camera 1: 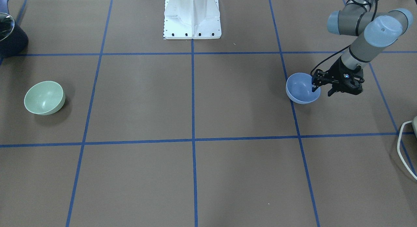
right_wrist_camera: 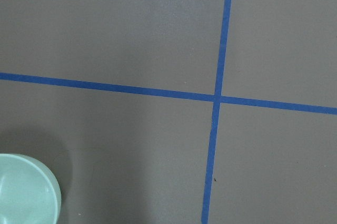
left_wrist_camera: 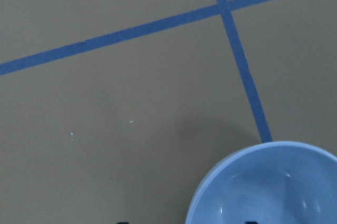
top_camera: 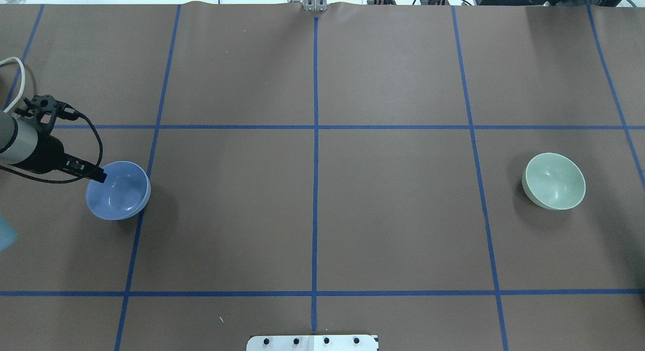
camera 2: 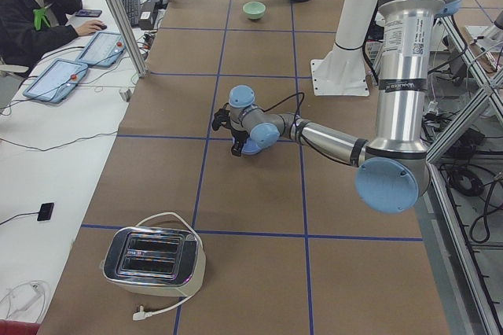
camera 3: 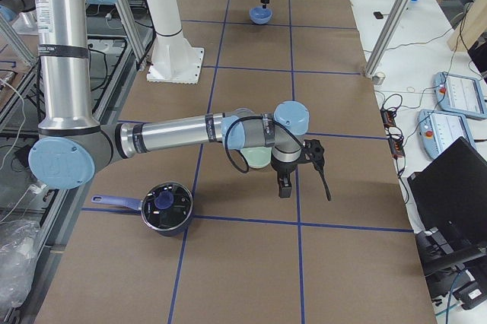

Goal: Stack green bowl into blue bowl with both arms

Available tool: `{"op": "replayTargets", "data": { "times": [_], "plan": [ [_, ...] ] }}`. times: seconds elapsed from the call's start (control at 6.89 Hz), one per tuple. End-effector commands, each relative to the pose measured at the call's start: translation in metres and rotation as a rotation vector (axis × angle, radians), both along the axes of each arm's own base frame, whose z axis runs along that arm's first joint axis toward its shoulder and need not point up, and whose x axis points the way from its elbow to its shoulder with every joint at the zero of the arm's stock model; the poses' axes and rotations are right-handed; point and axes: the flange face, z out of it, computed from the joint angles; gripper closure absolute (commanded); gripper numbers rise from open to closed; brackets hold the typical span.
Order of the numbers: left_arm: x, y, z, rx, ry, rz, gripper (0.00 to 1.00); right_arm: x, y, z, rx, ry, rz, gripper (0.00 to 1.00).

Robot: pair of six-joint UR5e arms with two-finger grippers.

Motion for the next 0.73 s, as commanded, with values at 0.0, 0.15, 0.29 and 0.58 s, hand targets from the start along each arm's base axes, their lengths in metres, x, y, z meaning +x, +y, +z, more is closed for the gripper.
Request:
{"op": "replayTargets", "data": {
  "times": [0.0, 0.15, 0.29, 0.58],
  "plan": [
    [0.0016, 0.0003, 0.0038, -0.002, -0.006, 0.006, 0.73, 0.0001, 0.0, 0.0003, 0.0, 0.001, 0.0, 0.0],
    [0.0024, 0.0007, 0.0046, -0.003, -0.007, 0.008, 0.73, 0.0001, 0.0, 0.0012, -0.003, 0.001, 0.0, 0.0],
    [0.0024, 0.0006, 0.0054, -0.003, -0.008, 0.009, 0.73, -0.0001, 0.0, 0.001, -0.002, 0.0, 0.0, 0.0],
    [0.0028, 0.0003, 0.0046, -0.002, -0.006, 0.01, 0.79, 0.0, 0.0, 0.0019, -0.005, 0.0, 0.0, 0.0]
  ]
}}
